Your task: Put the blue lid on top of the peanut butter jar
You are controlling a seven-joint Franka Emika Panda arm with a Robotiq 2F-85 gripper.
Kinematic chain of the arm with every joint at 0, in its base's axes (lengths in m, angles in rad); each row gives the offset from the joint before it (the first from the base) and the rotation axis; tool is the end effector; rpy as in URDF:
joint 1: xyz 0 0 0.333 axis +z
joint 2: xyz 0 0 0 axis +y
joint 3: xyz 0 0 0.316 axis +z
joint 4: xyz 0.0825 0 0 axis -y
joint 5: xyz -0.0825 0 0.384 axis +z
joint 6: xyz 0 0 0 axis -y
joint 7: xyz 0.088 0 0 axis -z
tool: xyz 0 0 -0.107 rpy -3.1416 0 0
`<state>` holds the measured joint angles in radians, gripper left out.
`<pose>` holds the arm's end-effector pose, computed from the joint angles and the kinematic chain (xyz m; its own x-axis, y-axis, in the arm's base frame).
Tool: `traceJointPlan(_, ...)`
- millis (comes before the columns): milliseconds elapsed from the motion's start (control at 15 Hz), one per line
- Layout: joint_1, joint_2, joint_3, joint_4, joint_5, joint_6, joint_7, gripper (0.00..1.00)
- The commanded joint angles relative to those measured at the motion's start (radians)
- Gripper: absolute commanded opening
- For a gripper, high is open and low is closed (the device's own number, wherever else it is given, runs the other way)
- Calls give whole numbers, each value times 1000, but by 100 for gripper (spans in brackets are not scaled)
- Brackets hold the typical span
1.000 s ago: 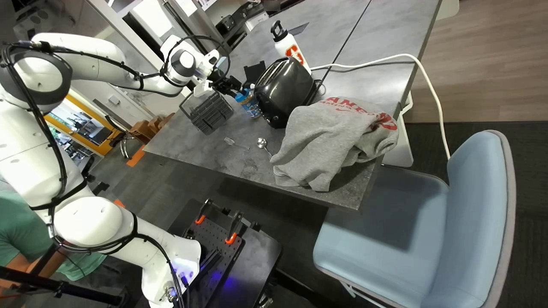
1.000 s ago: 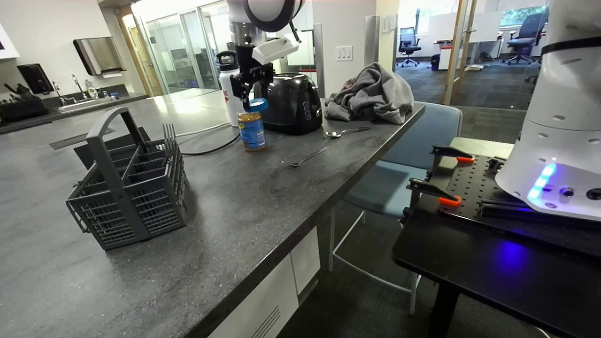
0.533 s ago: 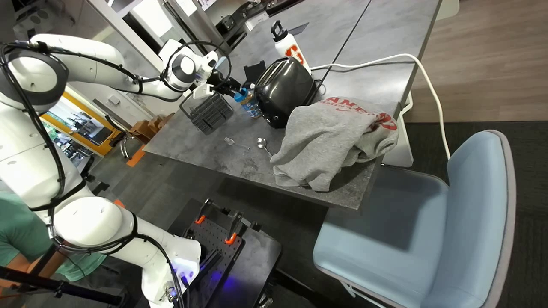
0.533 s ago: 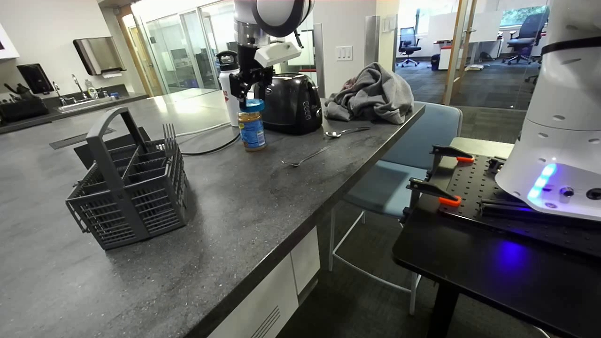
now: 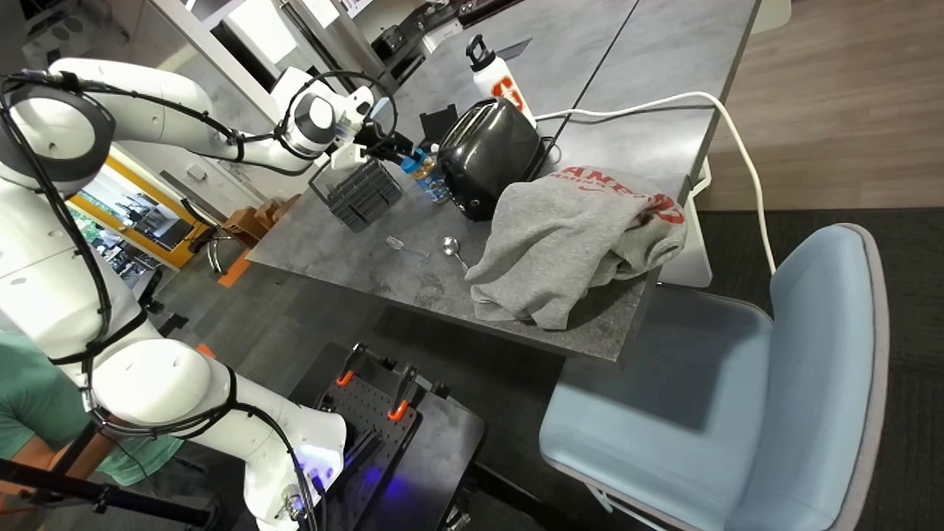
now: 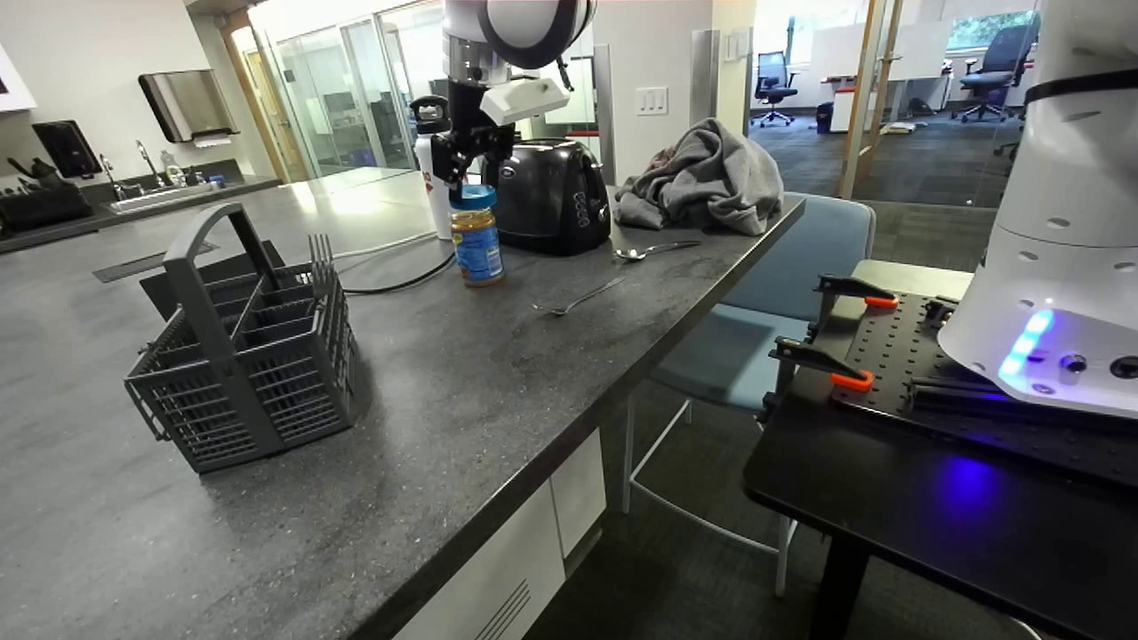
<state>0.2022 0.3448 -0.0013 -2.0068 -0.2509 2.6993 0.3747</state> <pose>0.6193 0.1347 0.3195 0.9309 0.0411 0.3630 0.0257 -0.9986 0.0472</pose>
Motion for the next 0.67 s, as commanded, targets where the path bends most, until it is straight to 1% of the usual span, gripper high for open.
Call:
traceJointPlan(0,-6,-33,6,-41,31,19,-47,54)
traceJointPlan(600,-6,-23,9,-40,31,51,-61,54)
